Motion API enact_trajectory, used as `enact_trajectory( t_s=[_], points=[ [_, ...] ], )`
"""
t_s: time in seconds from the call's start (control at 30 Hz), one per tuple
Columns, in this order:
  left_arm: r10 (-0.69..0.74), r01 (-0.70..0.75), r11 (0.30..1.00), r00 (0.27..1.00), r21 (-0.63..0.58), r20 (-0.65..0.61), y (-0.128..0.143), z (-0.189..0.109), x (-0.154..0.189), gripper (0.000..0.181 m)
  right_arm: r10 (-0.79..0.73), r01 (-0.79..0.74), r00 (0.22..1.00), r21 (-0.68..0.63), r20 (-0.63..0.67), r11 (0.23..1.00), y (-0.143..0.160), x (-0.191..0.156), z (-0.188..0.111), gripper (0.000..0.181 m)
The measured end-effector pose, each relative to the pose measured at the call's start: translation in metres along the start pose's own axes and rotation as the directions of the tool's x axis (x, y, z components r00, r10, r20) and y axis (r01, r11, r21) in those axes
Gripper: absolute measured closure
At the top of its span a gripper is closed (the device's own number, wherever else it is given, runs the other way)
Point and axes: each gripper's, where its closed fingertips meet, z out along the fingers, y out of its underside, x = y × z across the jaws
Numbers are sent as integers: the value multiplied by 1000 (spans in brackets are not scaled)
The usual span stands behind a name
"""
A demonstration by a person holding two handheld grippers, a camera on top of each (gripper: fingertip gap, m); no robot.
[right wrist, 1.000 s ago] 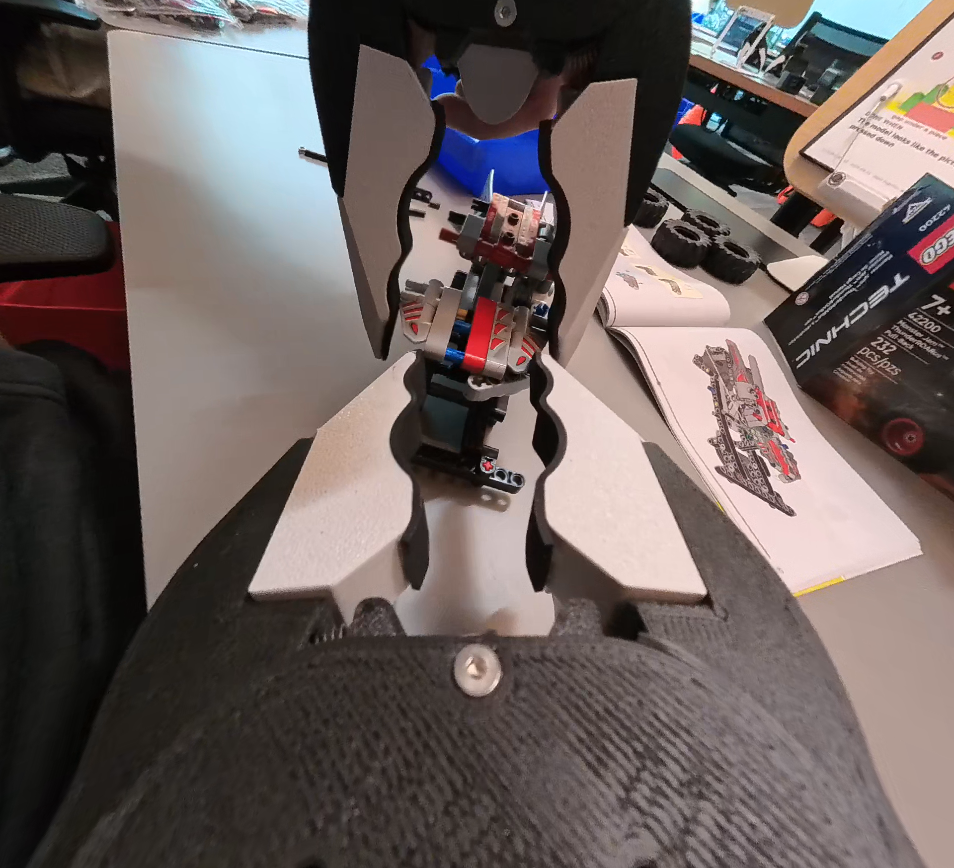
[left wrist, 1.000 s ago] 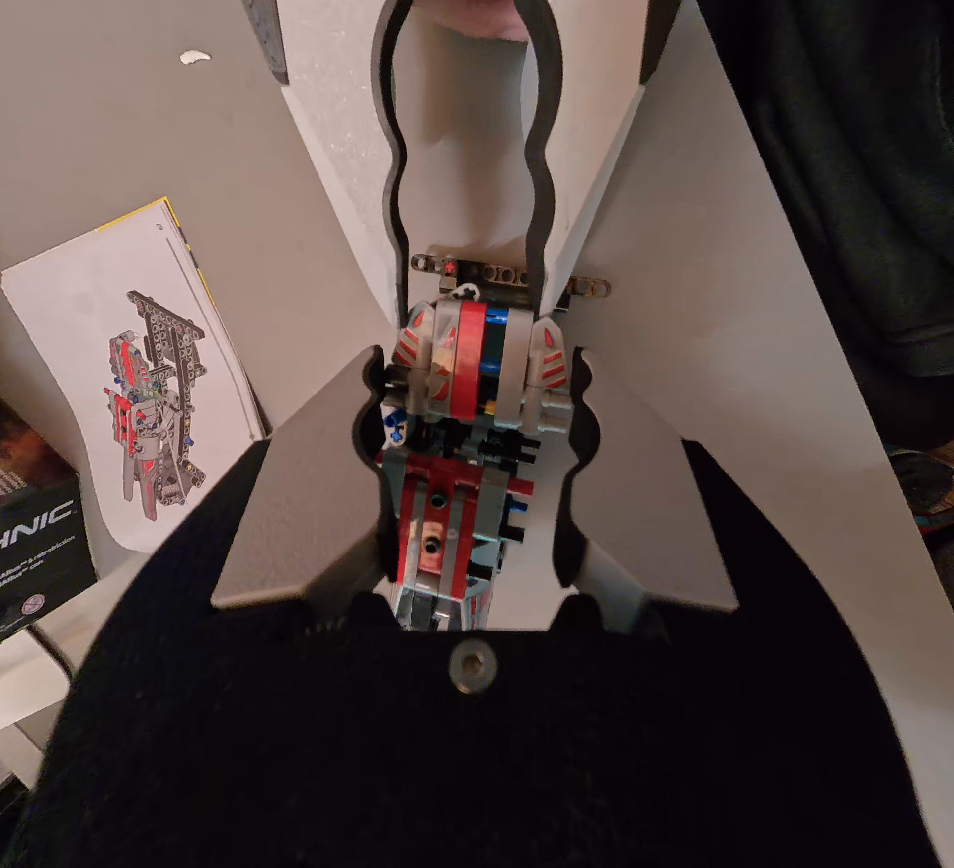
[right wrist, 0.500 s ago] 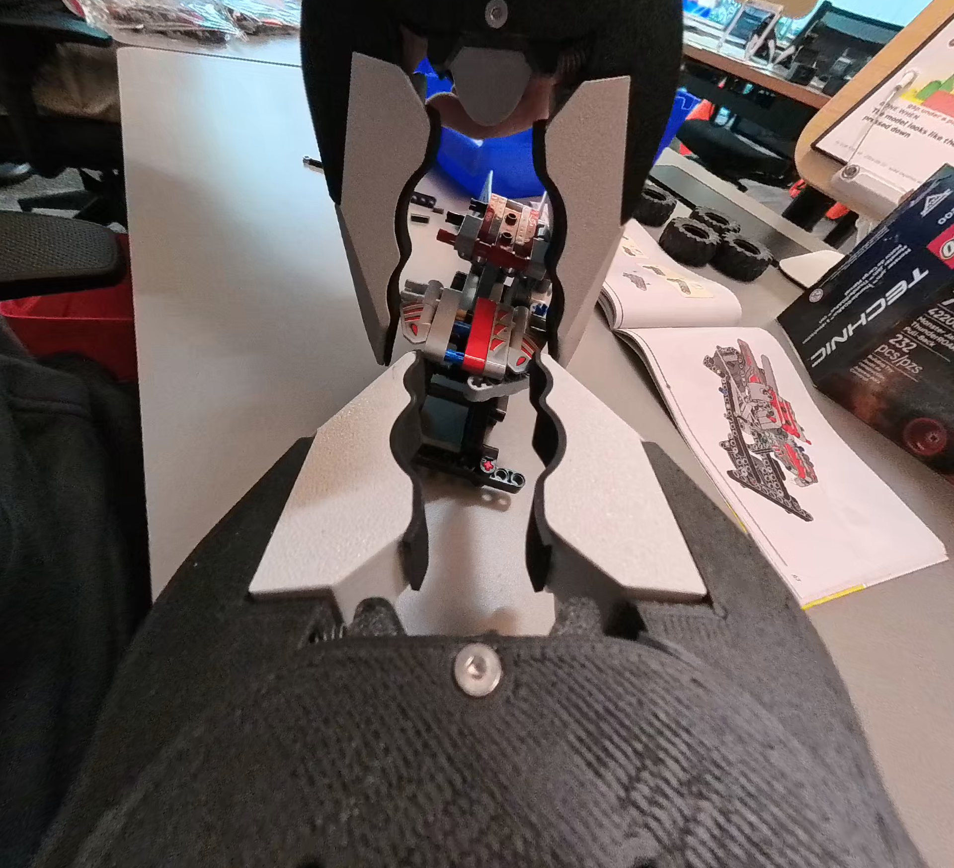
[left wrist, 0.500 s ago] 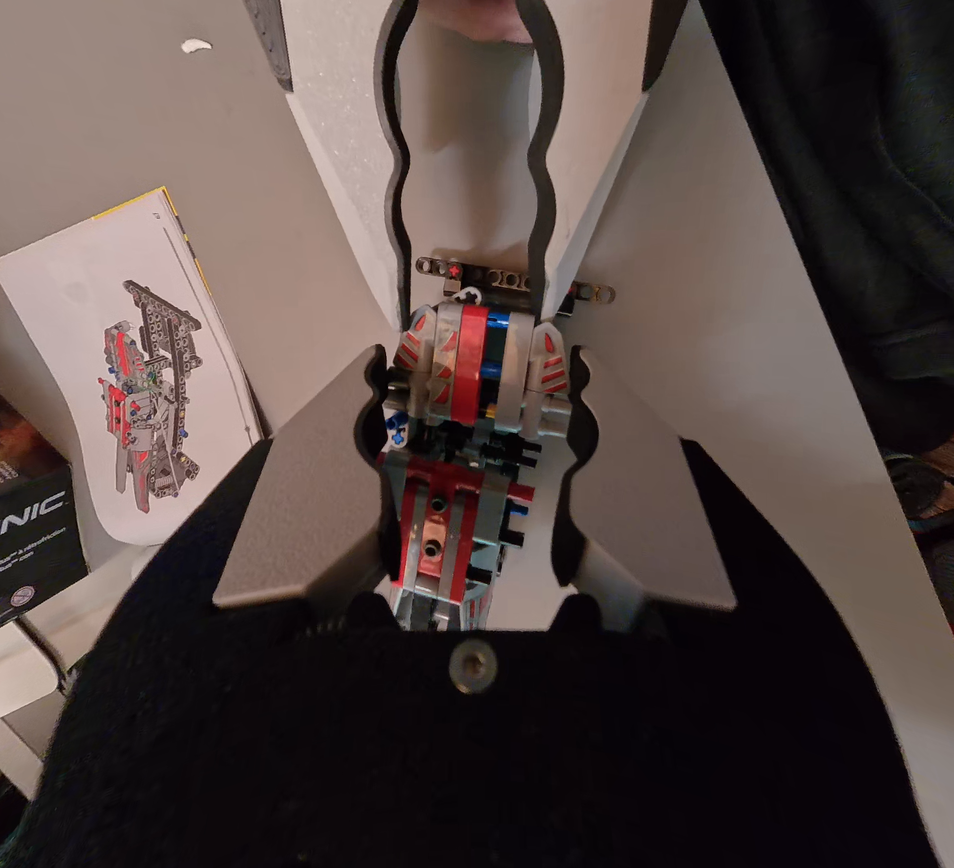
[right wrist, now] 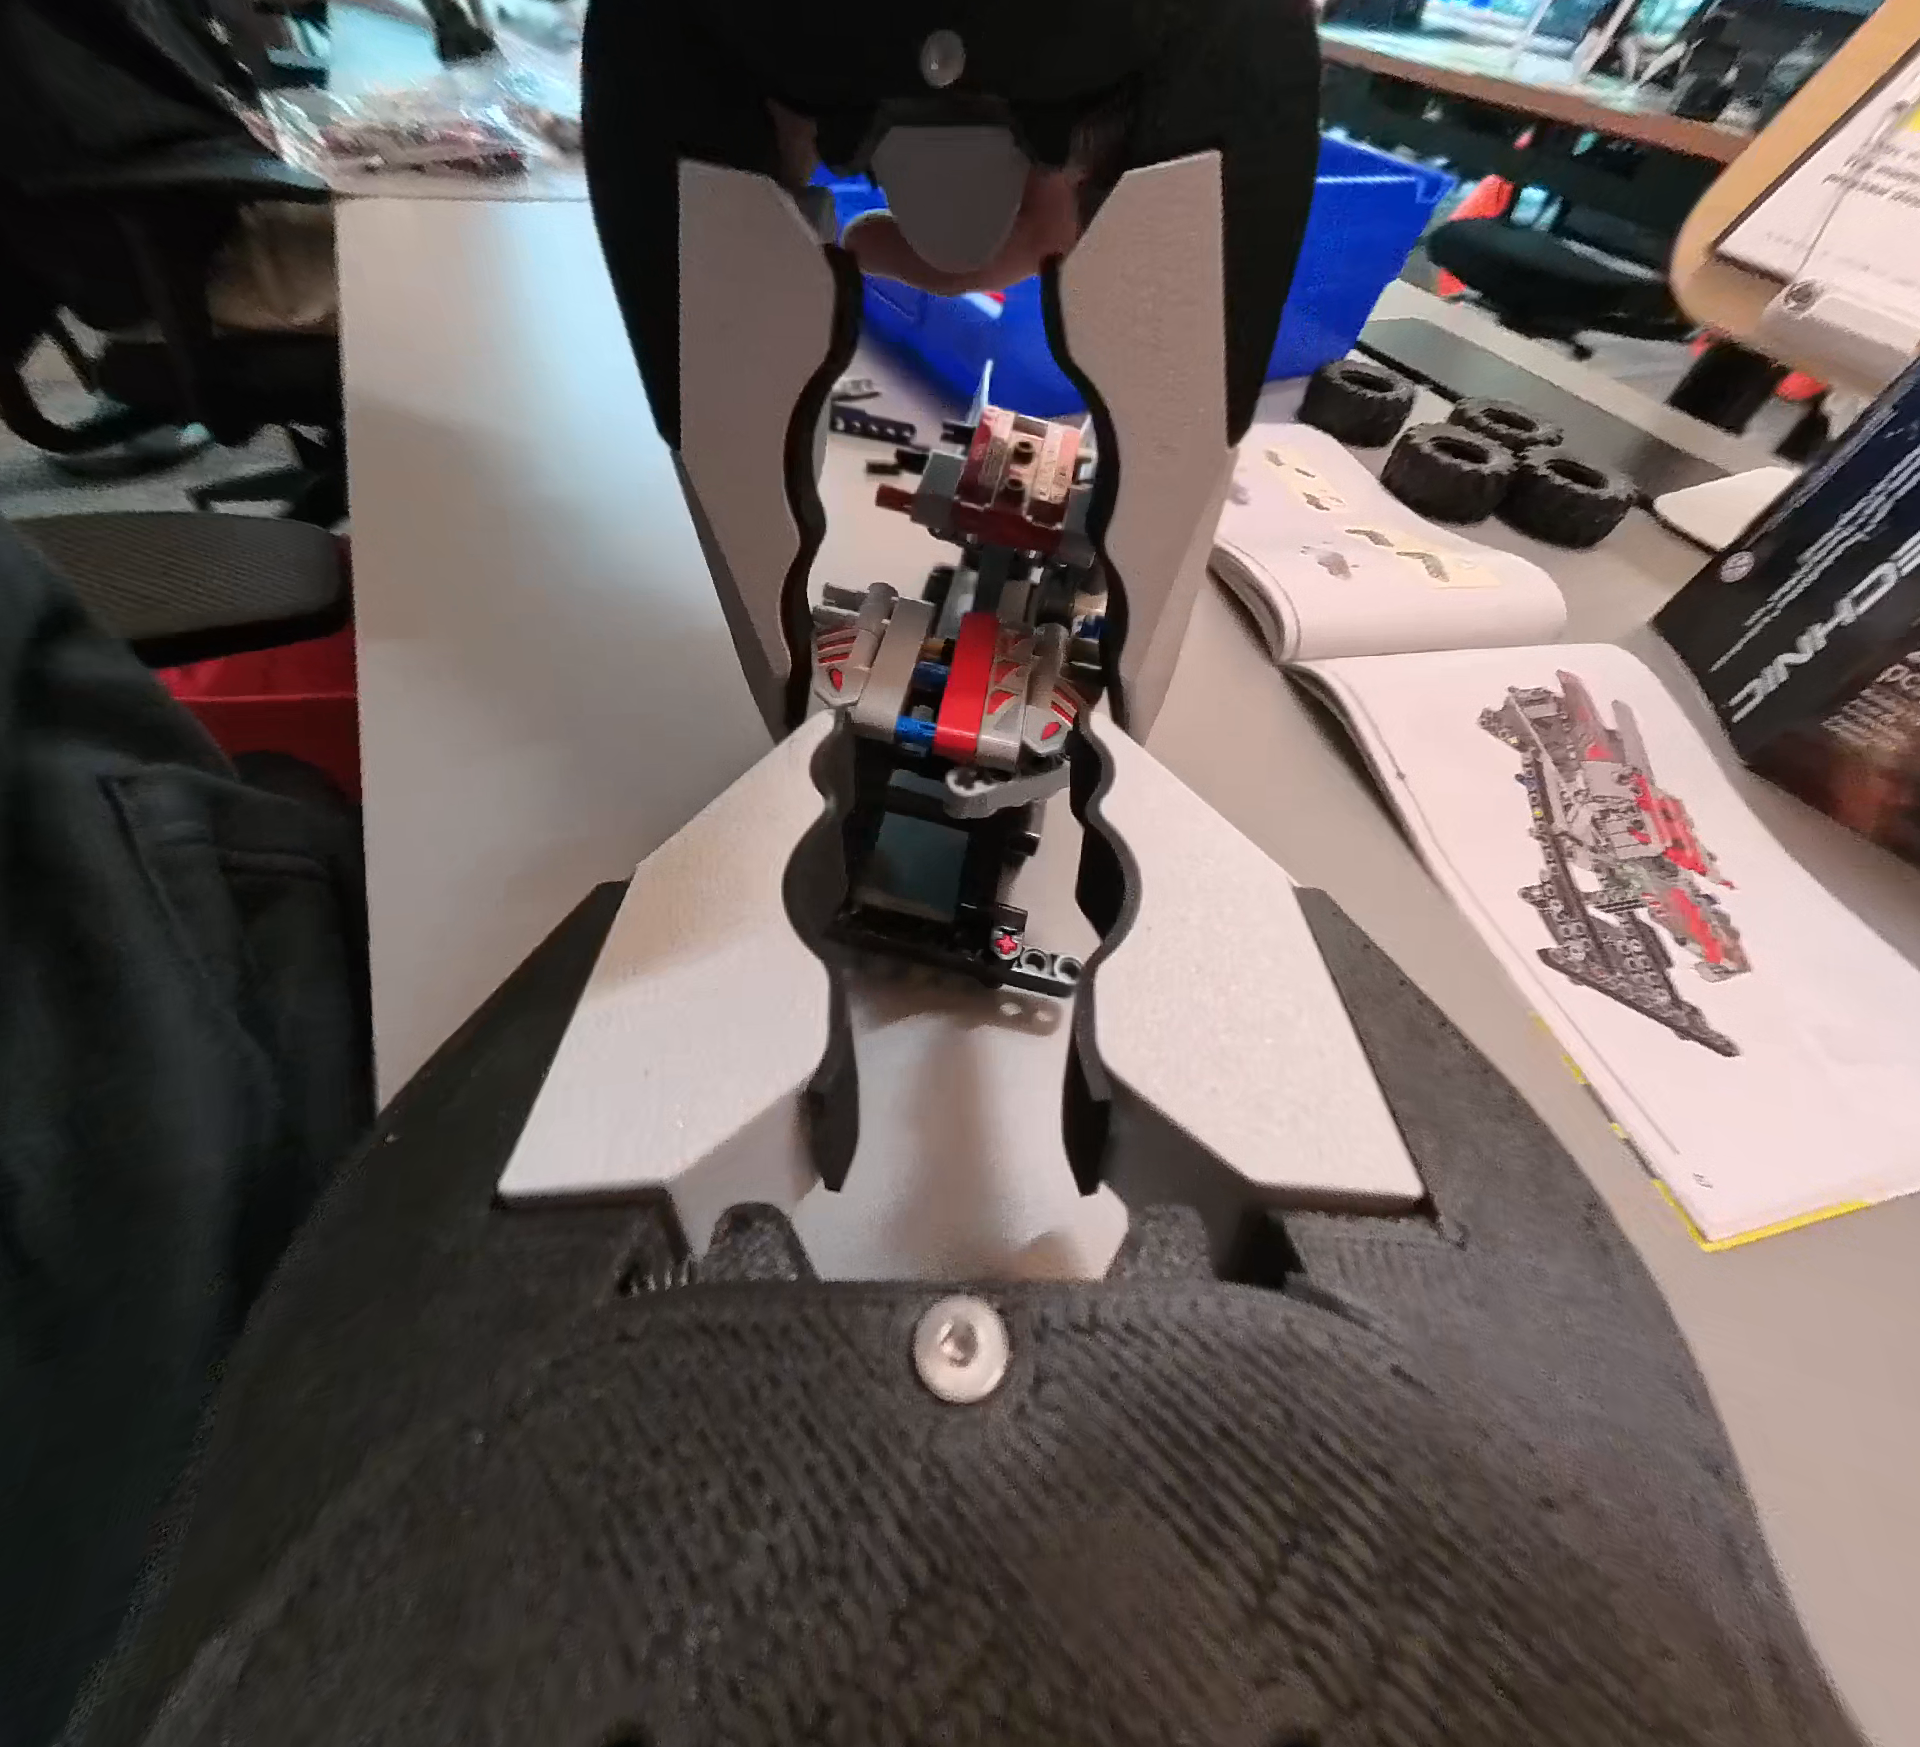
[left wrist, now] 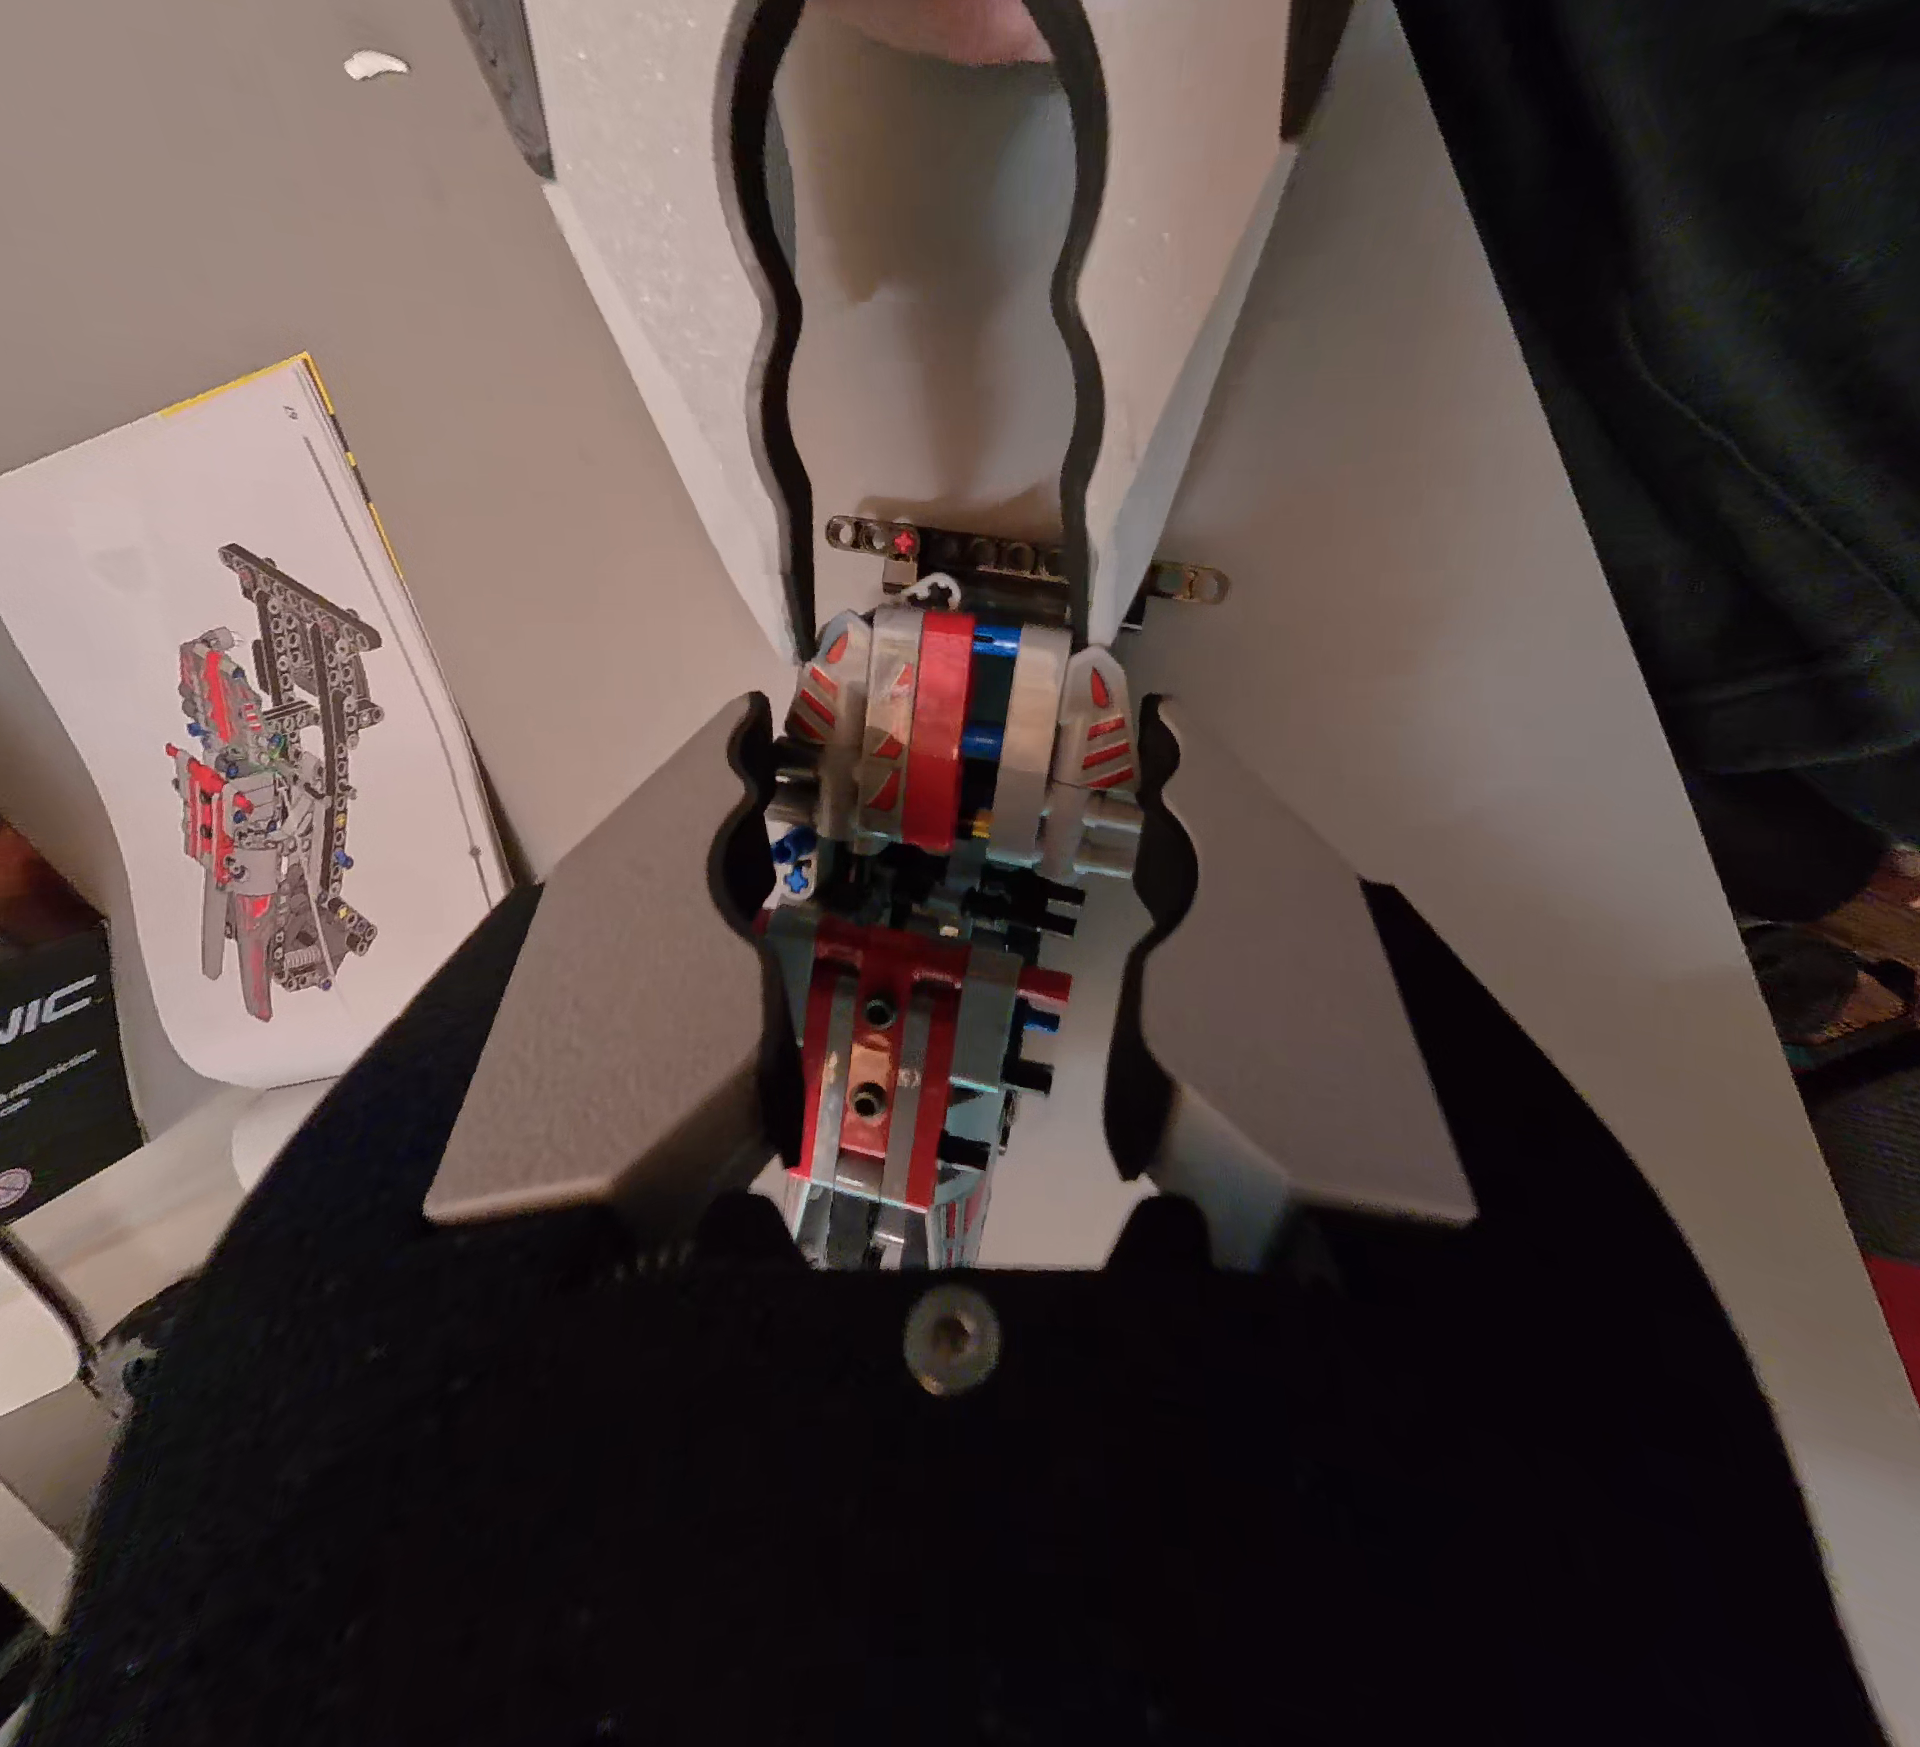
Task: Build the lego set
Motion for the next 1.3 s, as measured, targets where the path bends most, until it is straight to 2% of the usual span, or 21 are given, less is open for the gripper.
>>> enact_trajectory(
  t_s=[0.1,0.13,0.17,0.2,0.23,0.3,0.37,0.57,0.8,0.87,0.93,1.0,1.03,1.1,1.17,1.3],
  points=[
    [7,-7,1000,1000,2,24,-1,1,0,115,62,-62,997,11,47,998,-1,-1,-3,143],
    [7,-7,1000,999,9,32,-1,1,0,115,85,-86,996,26,36,996,-2,2,-5,153],
    [8,-9,1000,999,13,42,-1,1,0,114,96,-99,994,45,50,994,-5,1,-6,172],
    [12,-12,1000,999,12,48,-1,1,0,115,89,-94,992,56,86,994,-7,-5,-7,181],
    [14,-14,1000,998,12,53,-1,1,0,115,78,-83,993,51,92,995,-6,-7,-6,173],
    [19,-19,1000,998,12,57,-1,1,0,114,32,-32,999,6,35,999,1,-3,-3,130],
    [20,-21,1000,998,13,59,-1,1,0,114,-42,42,999,-38,-8,998,8,2,-4,117],
    [24,-26,999,998,19,64,-1,1,-1,114,-43,43,998,-7,39,999,5,-5,-5,142],
    [36,-38,999,997,21,70,0,1,-1,114,-33,33,998,-9,56,999,5,-6,-4,144],
    [44,-45,999,997,21,69,0,0,0,114,-34,34,999,14,30,999,3,0,-7,160],
    [33,-35,999,996,25,80,-1,1,-3,115,-31,27,998,61,59,998,-4,-7,-8,181],
    [14,-15,1000,997,13,75,-1,2,-6,114,-93,89,992,52,84,995,-4,-21,-2,181],
    [16,-17,1000,997,7,73,0,2,-6,114,-127,125,990,37,63,991,-2,-22,1,178],
    [23,-24,1000,997,13,78,1,2,-7,114,-122,122,992,2,-19,992,2,-8,0,137],
    [26,-27,1000,996,13,81,2,2,-7,114,-73,73,997,10,-29,997,3,0,-6,126],
    [31,-33,999,996,18,86,1,2,-7,114,-24,24,1000,0,19,1000,5,-1,-7,138]
  ],
)
